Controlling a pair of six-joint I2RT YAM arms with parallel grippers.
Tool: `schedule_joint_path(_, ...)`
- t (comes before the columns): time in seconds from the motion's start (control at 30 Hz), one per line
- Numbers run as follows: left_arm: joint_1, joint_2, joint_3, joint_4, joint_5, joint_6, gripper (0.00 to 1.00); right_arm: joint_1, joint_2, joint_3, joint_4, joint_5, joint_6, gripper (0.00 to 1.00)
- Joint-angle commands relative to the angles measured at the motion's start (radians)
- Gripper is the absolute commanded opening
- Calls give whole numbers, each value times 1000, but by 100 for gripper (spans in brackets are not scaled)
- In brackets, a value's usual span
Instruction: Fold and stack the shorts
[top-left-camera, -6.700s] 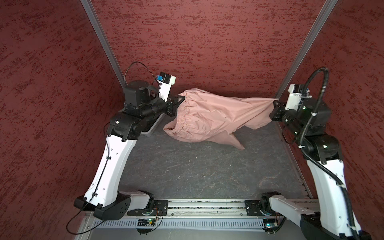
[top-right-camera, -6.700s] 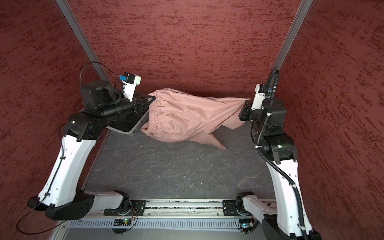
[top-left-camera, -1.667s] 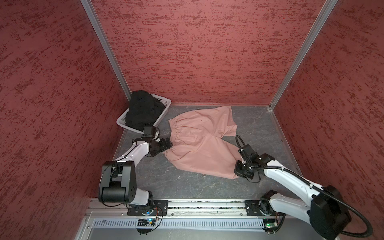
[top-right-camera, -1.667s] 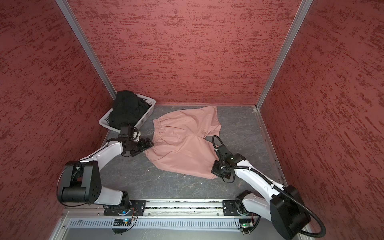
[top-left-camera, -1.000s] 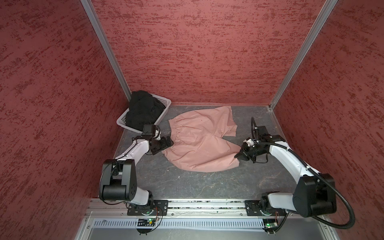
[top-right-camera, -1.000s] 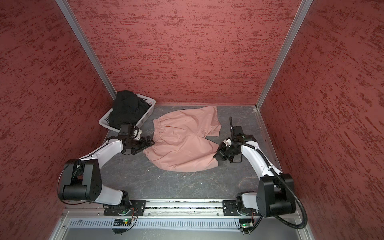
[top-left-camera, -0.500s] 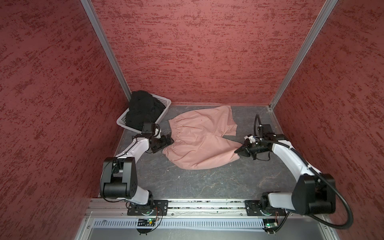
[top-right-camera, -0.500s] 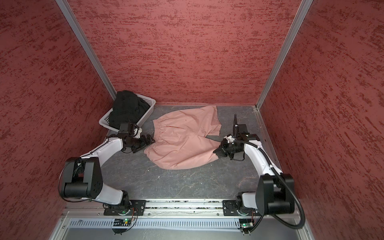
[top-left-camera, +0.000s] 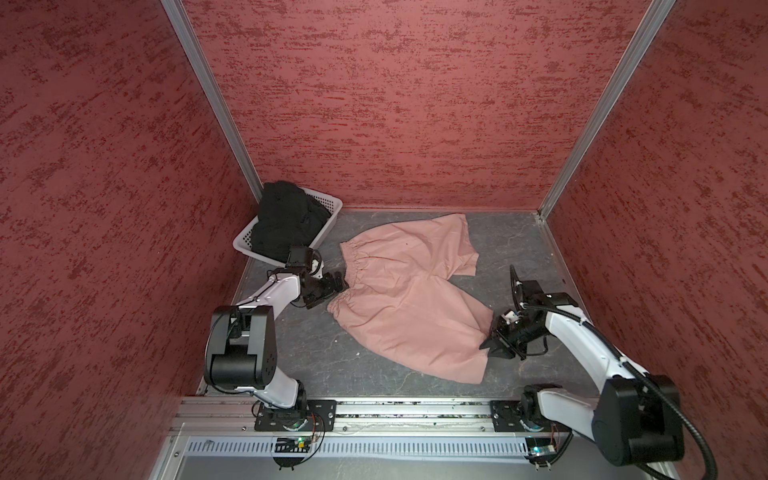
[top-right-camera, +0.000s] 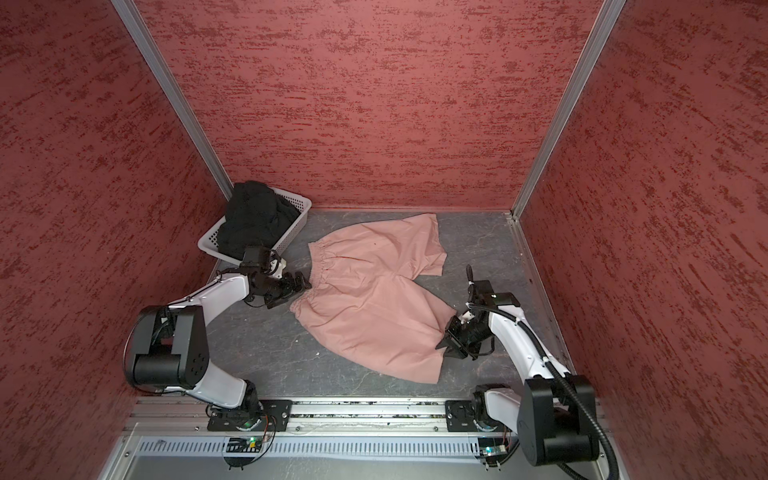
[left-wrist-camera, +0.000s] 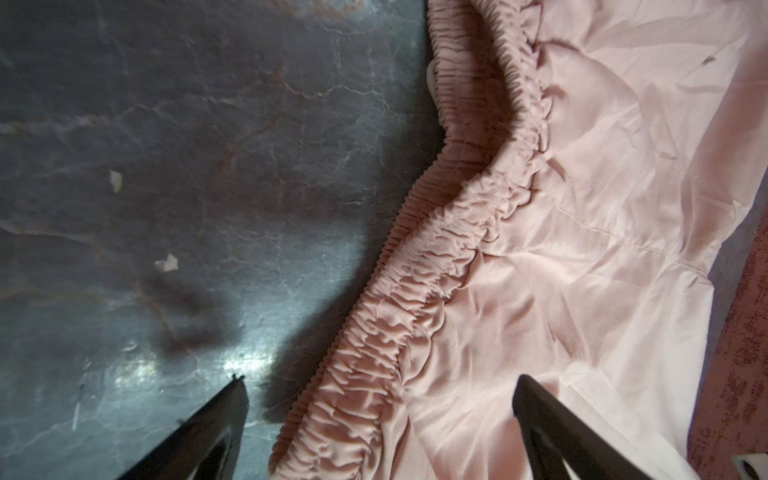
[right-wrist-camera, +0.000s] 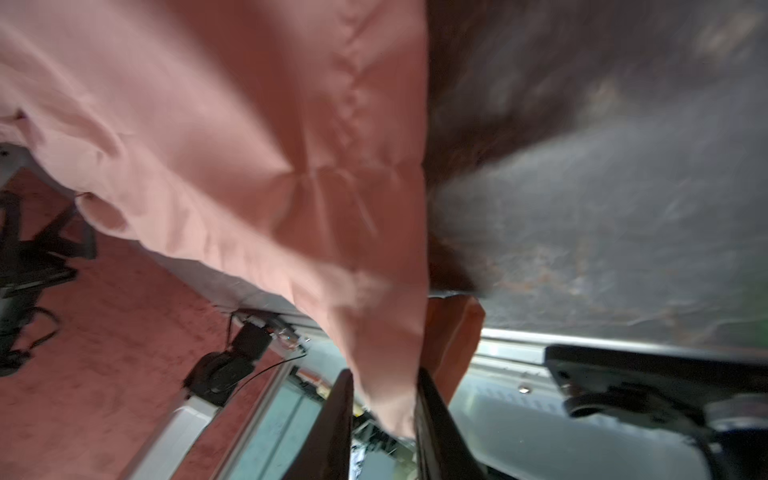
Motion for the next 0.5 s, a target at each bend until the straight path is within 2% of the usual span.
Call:
schedule_joint_path(0.0,-4,-29,15,-1,7,2,99,27,5,98,93,133,-60,48)
schedule_joint_path(0.07,-4,-32,21,-15,-1,4,99,44,-10,117,134,113,-46,58)
schedule_joint_path(0.13,-4,-36,28,-23,-6,7,99,45,-31,132,130,160,-37,60)
schedule_joint_path(0.27,-7,-32,41,-25,-12,9,99,44,-26,143,82,365,-54,62)
schedule_joint_path(0.47,-23,-28,27,-30,-39,12,99,45,58,92,297,497,-33,64)
